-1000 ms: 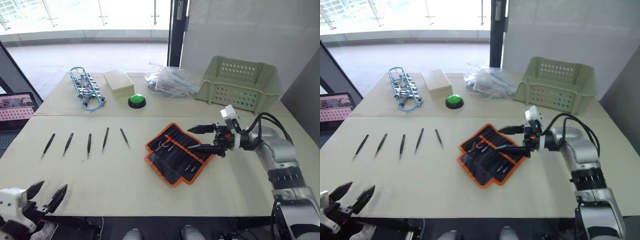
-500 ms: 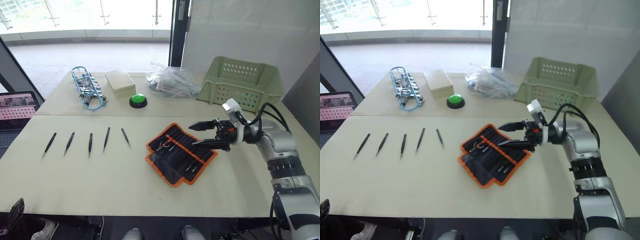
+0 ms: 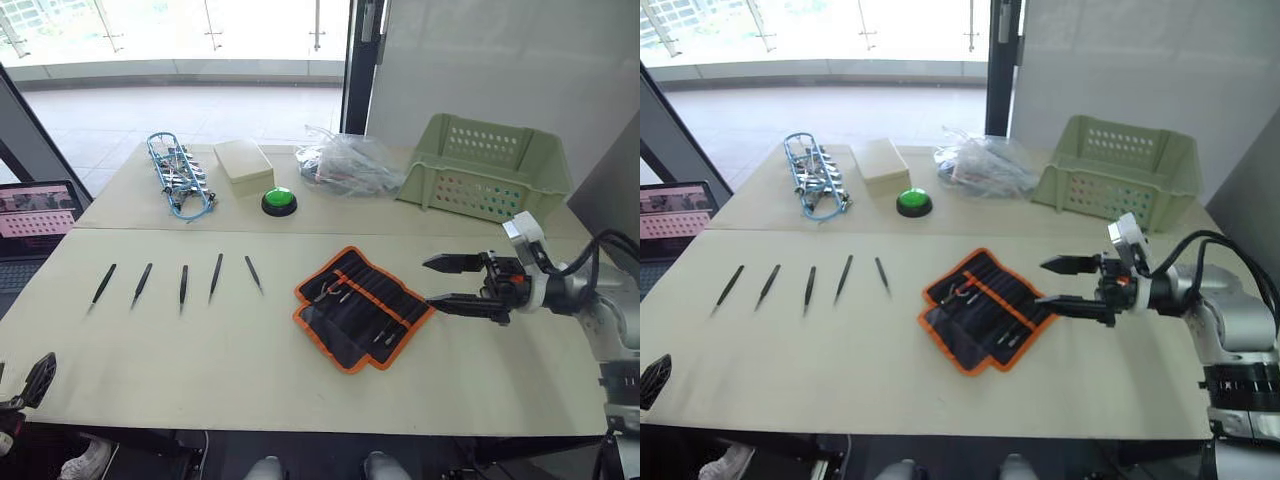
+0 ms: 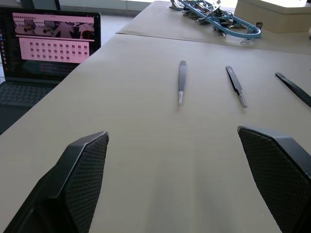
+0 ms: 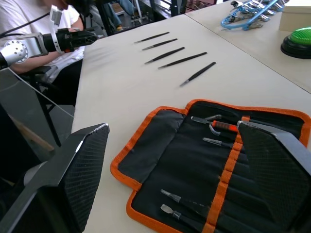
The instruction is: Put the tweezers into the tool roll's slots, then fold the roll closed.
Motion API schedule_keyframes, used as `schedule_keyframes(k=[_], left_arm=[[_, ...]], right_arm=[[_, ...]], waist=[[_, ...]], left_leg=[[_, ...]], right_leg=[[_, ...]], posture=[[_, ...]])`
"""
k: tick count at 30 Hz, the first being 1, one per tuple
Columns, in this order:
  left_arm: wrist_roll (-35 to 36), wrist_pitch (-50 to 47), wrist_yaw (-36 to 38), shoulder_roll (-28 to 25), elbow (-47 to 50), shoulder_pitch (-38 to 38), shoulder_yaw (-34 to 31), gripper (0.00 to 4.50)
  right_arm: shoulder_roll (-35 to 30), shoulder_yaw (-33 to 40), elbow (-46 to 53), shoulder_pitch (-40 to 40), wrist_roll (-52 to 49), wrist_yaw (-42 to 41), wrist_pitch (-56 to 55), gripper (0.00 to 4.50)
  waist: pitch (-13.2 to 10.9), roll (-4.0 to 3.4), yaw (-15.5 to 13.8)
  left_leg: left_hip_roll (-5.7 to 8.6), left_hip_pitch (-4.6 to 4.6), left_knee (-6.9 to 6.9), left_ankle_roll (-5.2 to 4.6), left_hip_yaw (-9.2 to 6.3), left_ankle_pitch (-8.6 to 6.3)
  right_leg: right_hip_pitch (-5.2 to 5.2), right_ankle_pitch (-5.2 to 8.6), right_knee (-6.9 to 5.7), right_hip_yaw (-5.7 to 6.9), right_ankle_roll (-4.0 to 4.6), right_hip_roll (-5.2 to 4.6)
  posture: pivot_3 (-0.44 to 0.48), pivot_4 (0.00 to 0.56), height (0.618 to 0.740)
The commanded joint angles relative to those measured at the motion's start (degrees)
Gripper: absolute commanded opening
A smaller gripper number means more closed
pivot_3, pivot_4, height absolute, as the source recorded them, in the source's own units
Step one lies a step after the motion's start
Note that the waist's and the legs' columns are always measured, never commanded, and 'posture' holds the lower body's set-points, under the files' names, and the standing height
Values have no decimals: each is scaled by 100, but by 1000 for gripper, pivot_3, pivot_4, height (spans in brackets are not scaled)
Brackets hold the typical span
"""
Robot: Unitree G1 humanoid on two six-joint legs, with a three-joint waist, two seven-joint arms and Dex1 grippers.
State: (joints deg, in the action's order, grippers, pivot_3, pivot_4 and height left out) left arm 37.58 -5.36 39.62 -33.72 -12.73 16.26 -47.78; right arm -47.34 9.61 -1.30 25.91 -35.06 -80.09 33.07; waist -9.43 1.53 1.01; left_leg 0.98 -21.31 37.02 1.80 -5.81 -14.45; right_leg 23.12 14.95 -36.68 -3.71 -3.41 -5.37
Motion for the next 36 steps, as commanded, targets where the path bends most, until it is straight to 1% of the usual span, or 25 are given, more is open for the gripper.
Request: schedule_keyframes(k=[1, 5, 7, 10, 13, 16, 18, 22, 25, 31, 35, 36], left_arm=[[-163, -7, 10, -280, -256, -263, 93, 4500], [-305, -207, -33, -564, -661, -632, 260, 4500], [-352, -244, -51, -629, -688, -748, 320, 4500], [-485, -439, -196, -717, -682, -1019, 510, 4500], [-631, -833, -446, -844, -683, -1465, 821, 4500], [-885, -1050, -805, -1052, -1092, -2031, 1006, 4500], [-982, -1135, -844, -1191, -1385, -2294, 1080, 4500], [-1253, -1167, -647, -1577, -2398, -3001, 1417, 4500], [-1558, -1099, -337, -1776, -3202, -3558, 1842, 4500], [-2033, -810, -101, -1954, -4486, -4445, 2327, 4500], [-2236, -474, 255, -1962, -4966, -4690, 2559, 4500], [-2271, -438, 315, -1955, -5041, -4723, 2596, 3951]], right_arm=[[62, 644, 415, -365, -325, 496, 6, 4470], [72, 772, 692, -854, -318, 681, -114, 4470], [84, 809, 794, -955, -371, 780, -100, 4470], [83, 812, 895, -1046, -383, 894, -119, 4470], [112, 783, 942, -1050, -400, 992, -91, 4470], [100, 695, 948, -959, -386, 1007, -88, 4470], [104, 665, 946, -905, -386, 1036, -73, 4470], [168, 553, 914, -792, -345, 1130, -72, 4470], [236, 478, 904, -753, -328, 1187, -92, 4470], [276, 428, 986, -737, -375, 1238, -81, 4470], [268, 497, 1073, -837, -391, 1262, -139, 4470], [256, 522, 1095, -867, -403, 1261, -141, 4500]], waist=[[0, -1, 27], [0, 0, 26], [0, 0, 29], [0, -1, 20], [0, 0, -4], [0, 1, -25], [0, 2, -12], [0, 1, 51], [0, 1, 55], [0, 2, 47], [0, 2, 49], [0, 1, 46]], left_leg=[[0, 1, -2, 0, 7, 0], [-3, 4, -4, 0, 6, 0], [-3, 4, -3, 0, 7, 0], [-2, 4, -3, 0, 7, 0], [-2, 5, -2, 0, 6, 0], [-1, 4, 4, 0, 5, 0], [-1, 4, 5, 0, 5, 0], [-1, 4, -2, 0, 6, 0], [0, 4, -2, 0, 5, 0], [3, 3, 0, 0, 4, 0], [4, 3, 1, 0, 4, 1], [4, 3, 1, 0, 4, 1]], right_leg=[[5, 0, -2, -4, 1, -1], [5, 0, -7, -2, 1, 1], [4, 0, -7, -2, 1, 1], [4, 0, -8, -2, 1, -1], [3, 0, -10, -2, 1, 0], [1, -1, -11, -1, 0, 0], [3, -1, -12, -1, 0, 1], [11, -1, -18, -2, 0, 2], [11, -1, -22, -1, 0, 1], [11, -1, -30, -1, 0, -1], [12, -1, -31, -1, 0, -2], [12, -1, -32, 0, 0, -2]], posture=[[0, 150, 740], [0, 150, 740], [0, 150, 740], [0, 150, 740], [0, 150, 740], [0, 150, 740], [0, 150, 740], [0, 150, 740], [0, 150, 740], [0, 150, 740], [0, 150, 740], [0, 150, 740]])
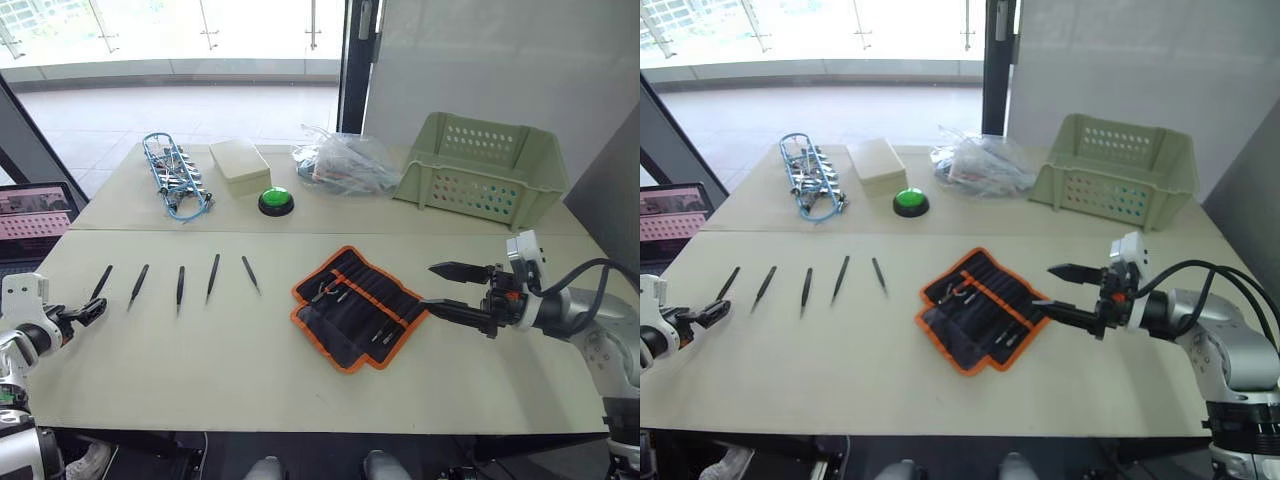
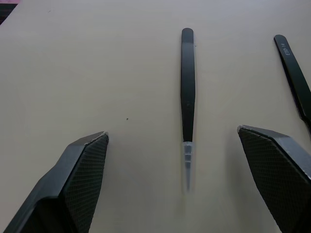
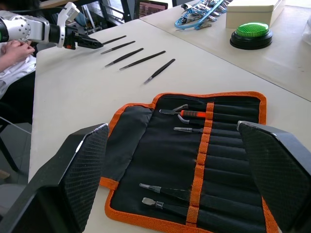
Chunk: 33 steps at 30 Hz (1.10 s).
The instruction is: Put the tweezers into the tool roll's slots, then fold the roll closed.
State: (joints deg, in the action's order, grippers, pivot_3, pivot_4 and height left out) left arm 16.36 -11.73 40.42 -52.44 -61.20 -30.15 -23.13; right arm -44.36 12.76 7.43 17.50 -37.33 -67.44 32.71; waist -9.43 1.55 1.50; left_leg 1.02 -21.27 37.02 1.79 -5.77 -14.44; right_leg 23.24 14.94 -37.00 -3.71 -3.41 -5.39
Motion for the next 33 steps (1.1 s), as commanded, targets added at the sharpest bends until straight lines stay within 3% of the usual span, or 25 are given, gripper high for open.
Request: schedule_keyframes(k=[1, 12, 20, 24, 28, 33], left_arm=[[-194, 237, 239, -66, -266, -118, 166, 3707], [-495, 787, -75, 107, -726, -532, 302, 90], [-321, 1130, -282, -55, -751, -632, -26, 39], [-73, 1250, 148, -90, -246, -679, -218, 39], [229, 754, 681, 74, 1260, -328, -137, 39], [1466, -1068, 1171, 483, 3864, 263, -140, 39]], right_arm=[[-47, 226, 237, -47, -183, 2, -104, 4500], [-26, 300, 285, -213, -183, -49, -184, 4500], [-38, 289, 216, -279, -140, -119, -307, 4500], [-67, 309, 172, -310, -90, -91, -352, 4500], [-66, 405, 133, -410, 0, 66, -412, 4500], [-40, 359, 180, -741, 109, 275, -433, 4500]], waist=[[0, -1, -10], [1, -2, -82], [0, 0, -48], [0, 0, -55], [0, 0, -62], [0, 0, -59]], left_leg=[[0, 0, 0, 0, 0, 0], [3, -1, 18, 0, 0, 0], [2, -1, 19, 0, -1, 0], [2, -3, 19, 0, -2, 0], [2, -9, 25, 0, -4, 0], [2, -11, 26, -1, -6, 0]], right_leg=[[0, 0, -2, 0, 0, 0], [-5, 0, -8, 0, -1, -2], [-2, 0, -11, 0, -1, 0], [-1, 0, -11, 0, -1, 0], [-1, 0, -11, 2, -1, -1], [-2, 0, -13, 1, -1, -3]], posture=[[0, 150, 740], [0, 150, 740], [0, 150, 740], [0, 150, 740], [0, 150, 740], [0, 150, 740]])
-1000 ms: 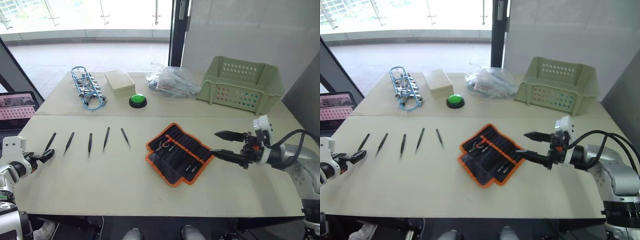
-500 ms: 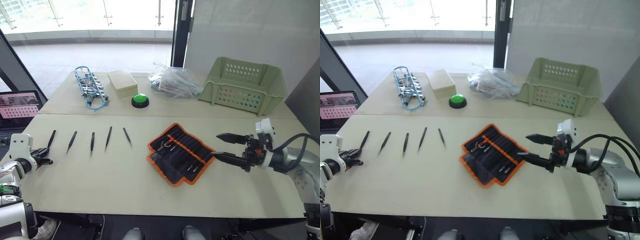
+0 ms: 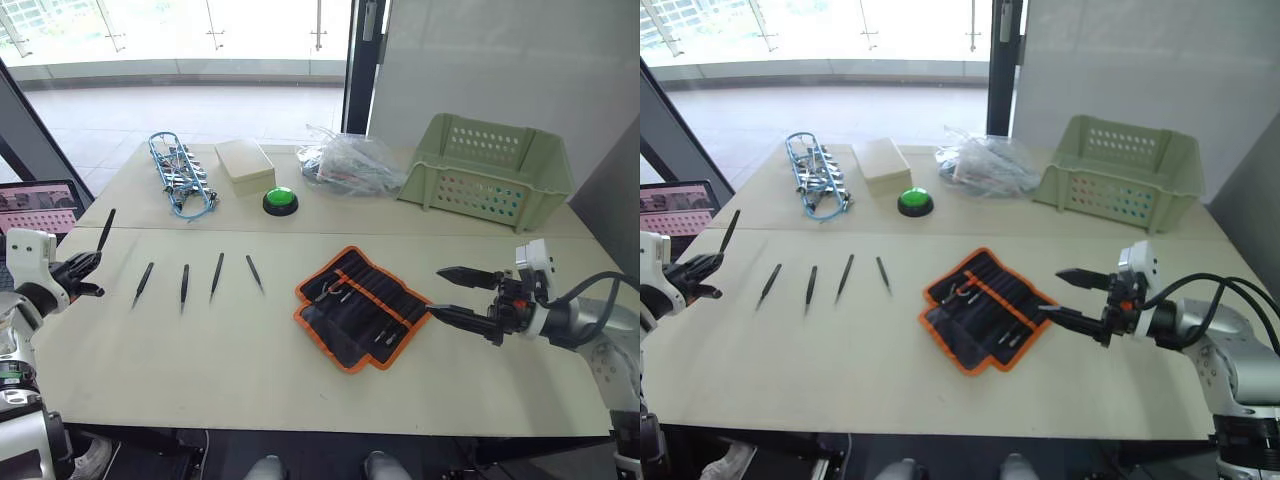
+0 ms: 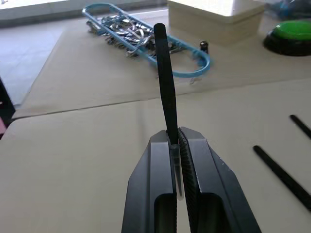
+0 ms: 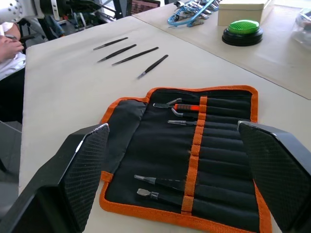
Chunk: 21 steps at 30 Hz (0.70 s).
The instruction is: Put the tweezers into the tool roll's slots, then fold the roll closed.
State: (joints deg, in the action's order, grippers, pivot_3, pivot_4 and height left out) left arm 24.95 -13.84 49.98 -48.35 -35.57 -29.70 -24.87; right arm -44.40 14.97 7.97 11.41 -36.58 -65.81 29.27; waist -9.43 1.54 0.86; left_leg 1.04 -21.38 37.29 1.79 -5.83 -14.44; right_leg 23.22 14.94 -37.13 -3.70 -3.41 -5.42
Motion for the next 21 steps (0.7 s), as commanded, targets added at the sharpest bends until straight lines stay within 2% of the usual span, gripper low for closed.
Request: schedule_keyframes(k=[1, 5, 8, 12, 16, 18, 19, 21], left_arm=[[708, -1110, 207, 108, 1664, 304, 100, 39], [922, -2191, 22, 264, 3076, 414, 749, 39], [1188, -2656, -287, 557, 3708, 353, 862, 0], [1938, -3330, -410, 984, 4740, 506, 984, 0], [2153, -3700, -772, 1237, 5328, 585, 1220, 0], [2021, -4111, -1222, 1340, 5603, 570, 1612, 0], [1811, -4311, -1510, 1346, 5735, 543, 1881, 0], [1350, -4547, -2001, 1310, 5978, 485, 2381, 0]], right_arm=[[-23, 112, 137, -179, 53, 148, -102, 4500], [347, -150, 101, -304, 413, 596, -420, 4500], [660, -291, 32, -293, 772, 918, -886, 3710], [1115, -496, 6, -211, 980, 1305, -1135, 2299], [1387, -797, -41, -59, 1237, 1523, -1307, 916], [1449, -1025, -117, 16, 1514, 1585, -1516, 219], [1486, -1104, -167, 52, 1598, 1630, -1574, 21], [1548, -1213, -262, 117, 1701, 1694, -1651, 21]], waist=[[0, 0, 17], [-1, 2, 28], [-1, -1, 66], [-1, 1, 78], [-1, -1, 119], [-1, -1, 127], [-1, -1, 128], [-1, -1, 120]], left_leg=[[-1, 0, 0, 0, 0, 0], [-4, 0, 1, 0, -4, 0], [-4, 2, 3, 0, -1, 0], [-4, 0, 5, 0, -3, 0], [-4, 1, 5, 0, -2, 0], [-3, 2, 5, 0, -2, 0], [-2, 2, 5, 0, -2, 0], [-1, 5, 6, 0, -3, 0]], right_leg=[[0, 0, 2, 0, 0, 1], [-1, 0, 1, 0, 0, 7], [-1, 0, 1, -3, 0, 8], [0, 0, 1, -3, 0, 7], [0, 0, 1, -6, 1, 7], [-1, 0, 2, -7, 0, 7], [-1, 0, 2, -7, 0, 7], [-7, 0, 2, -7, 0, 7]], posture=[[0, 150, 740], [0, 150, 740], [0, 150, 740], [0, 150, 740], [0, 150, 740], [0, 150, 740], [0, 150, 740], [0, 150, 740]])
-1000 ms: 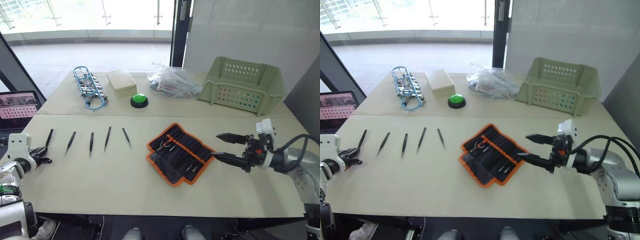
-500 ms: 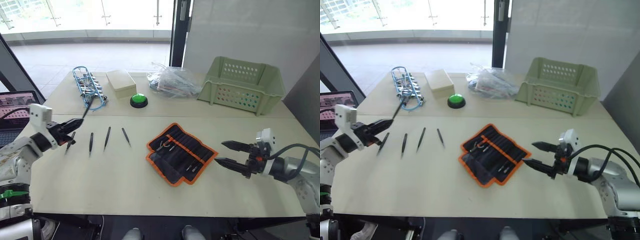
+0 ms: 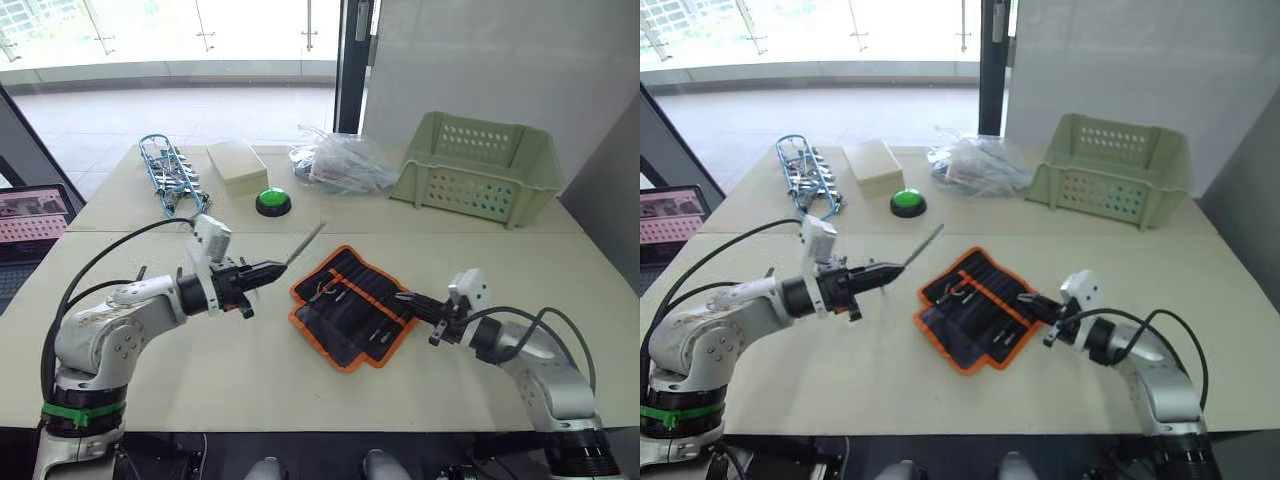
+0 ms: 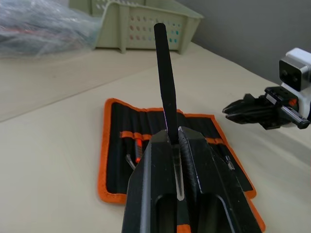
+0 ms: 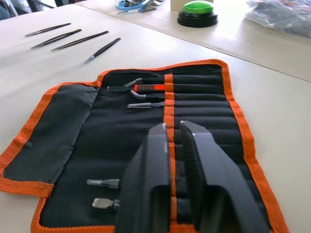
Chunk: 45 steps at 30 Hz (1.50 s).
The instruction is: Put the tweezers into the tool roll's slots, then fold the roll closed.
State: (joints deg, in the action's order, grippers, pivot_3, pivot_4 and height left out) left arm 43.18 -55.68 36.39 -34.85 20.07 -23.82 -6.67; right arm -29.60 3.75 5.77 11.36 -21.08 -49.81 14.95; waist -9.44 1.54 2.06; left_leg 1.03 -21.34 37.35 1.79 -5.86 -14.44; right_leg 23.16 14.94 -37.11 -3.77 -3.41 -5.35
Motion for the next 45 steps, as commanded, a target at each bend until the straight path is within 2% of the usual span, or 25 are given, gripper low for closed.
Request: schedule_keyframes(k=[1, 3, 7, 14, 21, 29, 35, 45], left_arm=[[-480, -534, -807, 39, 526, -164, 668, 0], [-361, -852, -963, 180, 637, -296, 758, 0], [-30, -1310, -625, 50, 719, -492, 920, 0], [-305, -1254, -677, 82, 590, -806, 1204, 0], [-1081, -714, -356, -325, 424, -827, 2138, 0], [-1291, -642, -211, 204, -408, -1430, 2136, 0], [-1526, -886, -137, 173, -544, -1421, 2555, 0], [-1697, -1085, -384, 456, -773, -1405, 2459, 0]], right_arm=[[79, -155, -95, 163, 224, 122, -255, 21], [104, -222, -161, 208, 292, 146, -265, 21], [123, -320, -274, 209, 380, 249, -217, 21], [82, -475, -551, 57, 566, 209, -207, 21], [102, -609, -964, -52, 780, 196, -501, 21], [181, -507, -1180, -78, 721, 287, -609, 21], [186, -494, -1180, -107, 691, 281, -603, 21], [72, -454, -1364, -31, 713, 146, -669, 21]], waist=[[0, 0, -1], [0, 0, -5], [0, 0, 7], [0, 0, 20], [0, 0, 16], [0, 1, -13], [1, -1, 6], [1, -1, -22]], left_leg=[[1, 0, 1, 0, 0, 0], [2, -1, 2, 0, 0, 0], [1, -2, 2, 0, -1, 0], [1, -1, 1, 0, -1, 0], [1, 2, 2, 1, 0, 0], [1, 1, 23, 0, -2, 0], [1, 2, 31, 0, -5, 0], [2, 1, 39, -1, -6, -1]], right_leg=[[-1, 0, 2, -1, 0, 0], [0, 0, 1, -2, 0, 0], [2, 0, 1, -1, 0, 1], [1, 0, 2, -1, 0, 2], [-3, 0, 4, -2, 0, 3], [-17, 0, 5, -1, 0, 5], [-17, 0, 0, -1, -1, 6], [-22, 1, 1, -1, -1, 6]], posture=[[0, 150, 740], [0, 150, 740], [0, 150, 740], [0, 150, 740], [0, 150, 740], [0, 150, 740], [0, 150, 740], [0, 150, 740]])
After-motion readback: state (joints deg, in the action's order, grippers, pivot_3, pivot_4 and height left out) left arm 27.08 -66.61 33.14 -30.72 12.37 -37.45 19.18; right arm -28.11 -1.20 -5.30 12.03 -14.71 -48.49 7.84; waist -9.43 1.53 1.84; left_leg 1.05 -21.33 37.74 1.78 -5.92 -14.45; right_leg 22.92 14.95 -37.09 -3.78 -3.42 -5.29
